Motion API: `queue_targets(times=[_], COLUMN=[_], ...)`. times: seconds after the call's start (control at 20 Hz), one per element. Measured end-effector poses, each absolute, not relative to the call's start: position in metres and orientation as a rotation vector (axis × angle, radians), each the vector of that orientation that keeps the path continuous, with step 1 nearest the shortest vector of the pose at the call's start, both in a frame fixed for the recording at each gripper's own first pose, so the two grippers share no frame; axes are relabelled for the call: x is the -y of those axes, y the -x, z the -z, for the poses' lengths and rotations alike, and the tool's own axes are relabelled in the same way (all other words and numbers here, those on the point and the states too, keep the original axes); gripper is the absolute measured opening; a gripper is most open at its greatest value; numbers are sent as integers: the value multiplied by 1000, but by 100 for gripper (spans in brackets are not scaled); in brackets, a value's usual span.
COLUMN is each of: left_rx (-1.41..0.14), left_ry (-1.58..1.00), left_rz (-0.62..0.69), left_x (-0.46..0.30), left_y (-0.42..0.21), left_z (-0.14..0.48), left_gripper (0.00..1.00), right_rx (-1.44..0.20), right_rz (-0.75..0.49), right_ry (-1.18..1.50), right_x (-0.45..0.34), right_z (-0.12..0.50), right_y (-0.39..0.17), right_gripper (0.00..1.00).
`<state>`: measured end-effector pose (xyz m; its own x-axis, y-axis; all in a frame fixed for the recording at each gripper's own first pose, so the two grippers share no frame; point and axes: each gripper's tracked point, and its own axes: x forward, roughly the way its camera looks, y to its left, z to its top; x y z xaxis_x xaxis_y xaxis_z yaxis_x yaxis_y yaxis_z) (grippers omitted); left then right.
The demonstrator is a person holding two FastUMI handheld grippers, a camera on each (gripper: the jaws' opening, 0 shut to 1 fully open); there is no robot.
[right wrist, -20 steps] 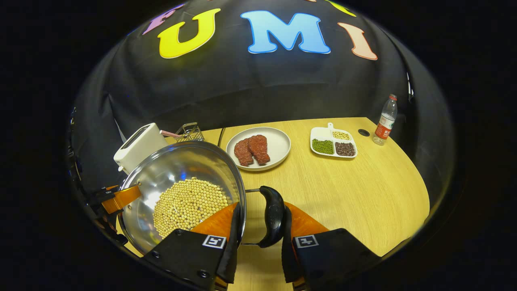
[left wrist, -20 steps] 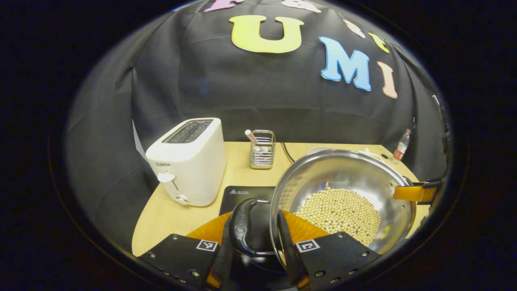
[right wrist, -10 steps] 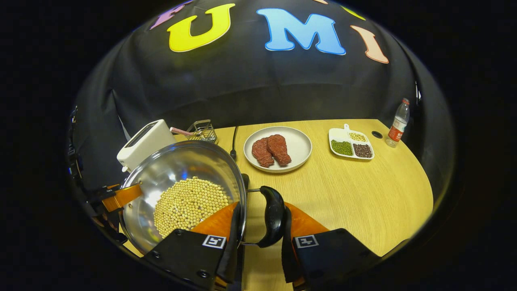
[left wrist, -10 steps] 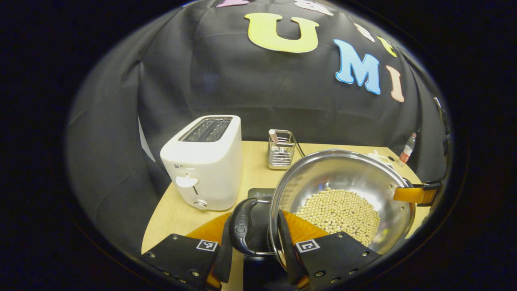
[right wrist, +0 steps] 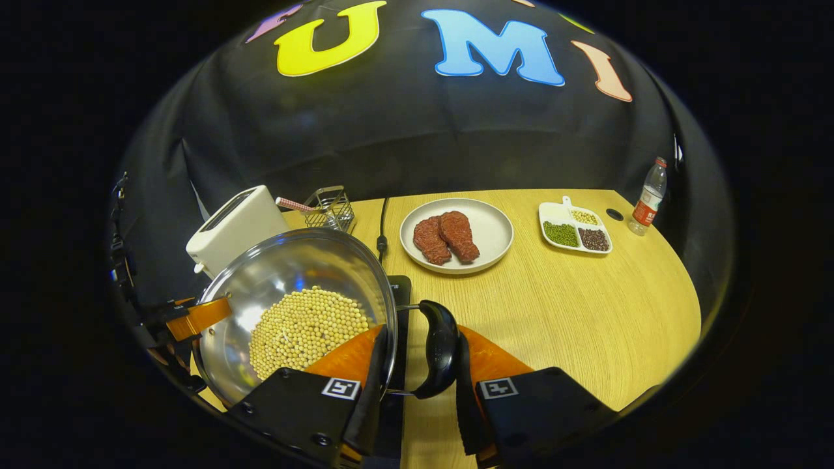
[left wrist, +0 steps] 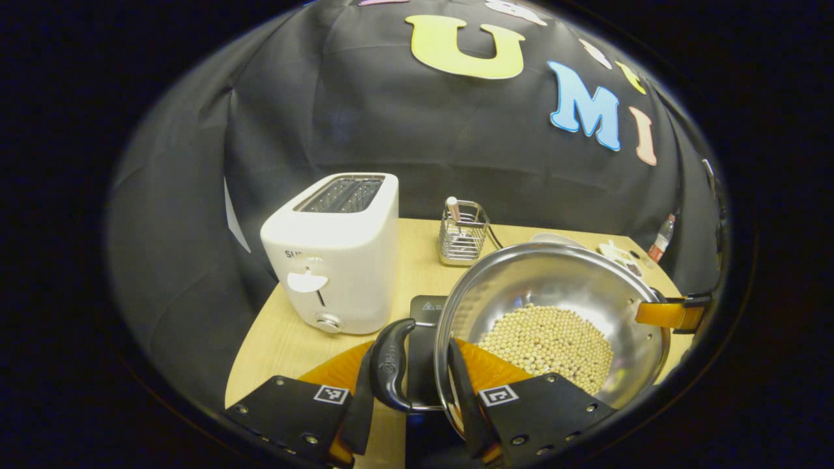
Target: First push the handle of the pot to place it horizontally, then grasp the pot with both hands and set it on the induction cooktop.
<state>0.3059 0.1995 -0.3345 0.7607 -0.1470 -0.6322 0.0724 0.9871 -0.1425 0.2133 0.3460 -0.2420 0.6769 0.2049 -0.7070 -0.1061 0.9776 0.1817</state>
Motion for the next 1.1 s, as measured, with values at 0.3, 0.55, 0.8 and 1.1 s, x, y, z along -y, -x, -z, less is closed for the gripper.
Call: queue_targets(times=[0.3,0.55,0.8,1.1], left_rx=[-594,-460,-323,-211], left_ry=[53,27,47,74], left_rz=[54,11,17,21], left_x=[-207,-196,-152,-81], left_y=[-316,-307,-282,-230], left_z=[310,247,177,108], left_gripper=[82,82,82,80], right_rx=[-710,-564,-415,-286], right_rz=[-217,-222,-202,-179], right_ry=[-105,-82,-35,4], right_x=[-343,-310,-252,-172], right_z=[219,173,126,83], right_y=[-212,-209,-195,-164], right_gripper=[100,98,97,93])
